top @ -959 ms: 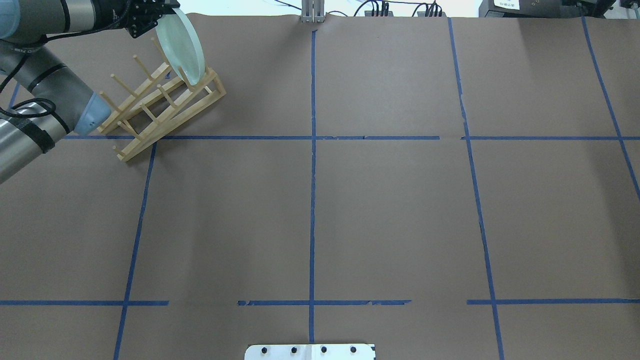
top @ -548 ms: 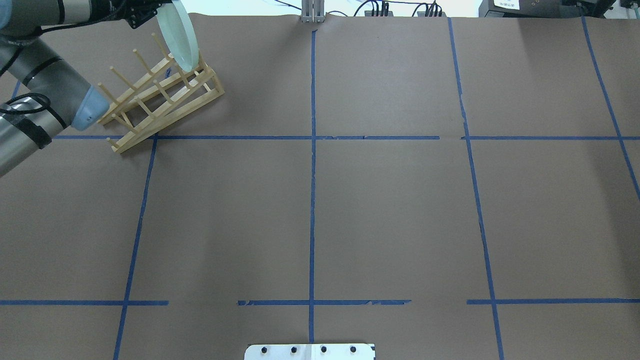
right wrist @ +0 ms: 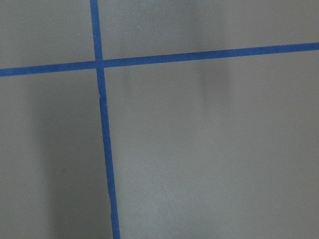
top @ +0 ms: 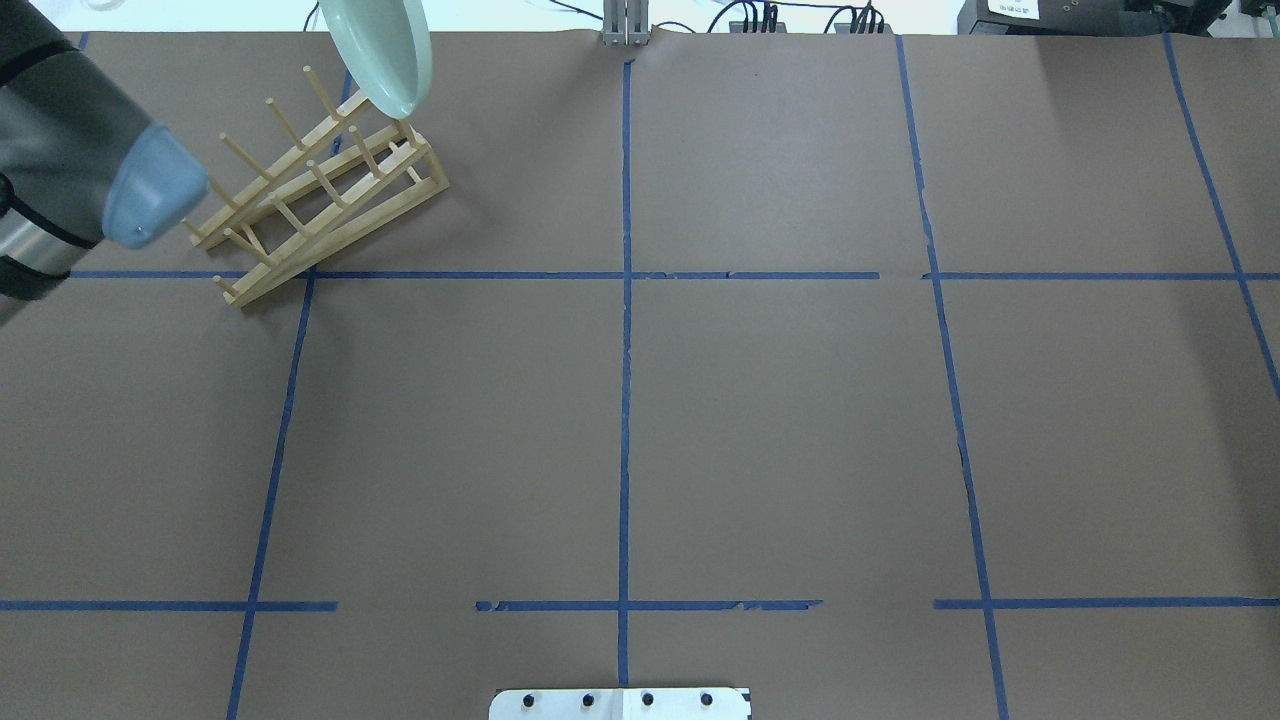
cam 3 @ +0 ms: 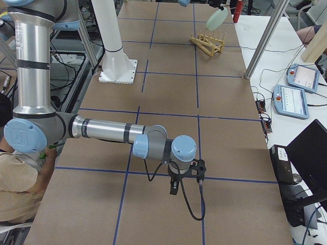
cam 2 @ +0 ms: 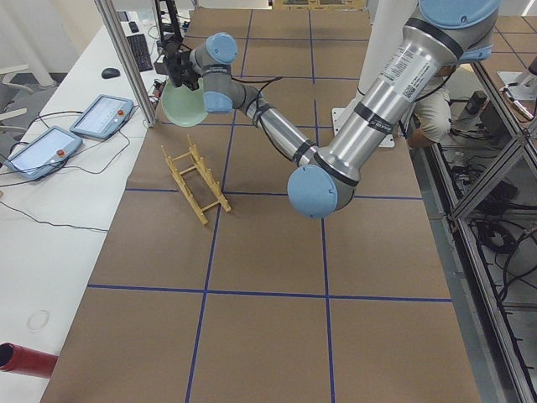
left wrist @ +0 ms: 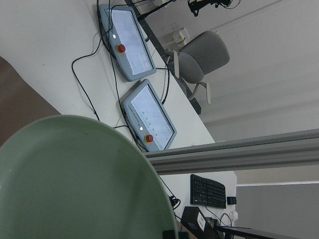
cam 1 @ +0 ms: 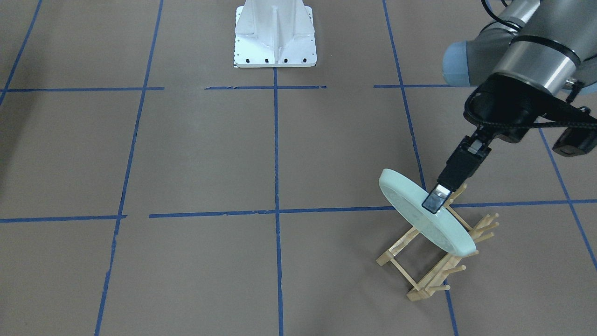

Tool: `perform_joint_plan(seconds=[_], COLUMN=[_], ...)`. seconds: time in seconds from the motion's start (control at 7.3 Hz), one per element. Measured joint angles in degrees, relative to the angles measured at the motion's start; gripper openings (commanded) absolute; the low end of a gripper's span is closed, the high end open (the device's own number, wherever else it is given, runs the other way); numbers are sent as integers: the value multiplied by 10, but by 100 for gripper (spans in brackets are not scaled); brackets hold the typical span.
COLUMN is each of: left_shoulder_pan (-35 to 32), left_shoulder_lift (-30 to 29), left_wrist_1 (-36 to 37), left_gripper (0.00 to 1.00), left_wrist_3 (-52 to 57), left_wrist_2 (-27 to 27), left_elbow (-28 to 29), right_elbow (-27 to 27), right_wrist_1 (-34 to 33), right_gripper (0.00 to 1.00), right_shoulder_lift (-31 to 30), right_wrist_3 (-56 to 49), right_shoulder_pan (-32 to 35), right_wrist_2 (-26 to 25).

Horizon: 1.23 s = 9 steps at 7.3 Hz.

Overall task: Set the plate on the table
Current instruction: 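Carry the plate toward the robot and lower it flat onto the table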

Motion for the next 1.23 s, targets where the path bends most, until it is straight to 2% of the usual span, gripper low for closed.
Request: perform_joint_plan(seconds=[0.14,0.41,0.55,0.68,0.82,1.1,1.23], left_shoulder_pan=[48,144,184,216,242,274,281], left_shoulder_lift=[-13,-55,-70,-77,-82,-103,-113], left_wrist_1=[122,373,471,537,571,587,581], left_gripper=[0,0,0,0,0,0,14], left_wrist_3=[-6,20,57,100,134,183,195], left_wrist_2=[28,72,77,77,75,53,45], left_elbow=[-39,-67,-64,-53,-31,37,62], right_elbow=[0,0,0,0,0,0,0], right_wrist_1=[0,0,0,0,0,0,0], right_gripper=[100,100,100,100,100,100,100], right_shoulder_lift=[0,0,0,0,0,0,0], right_wrist_3=[0,0,0,0,0,0,0], right_shoulder_pan=[0,0,0,0,0,0,0], right_wrist_2=[0,0,0,0,0,0,0])
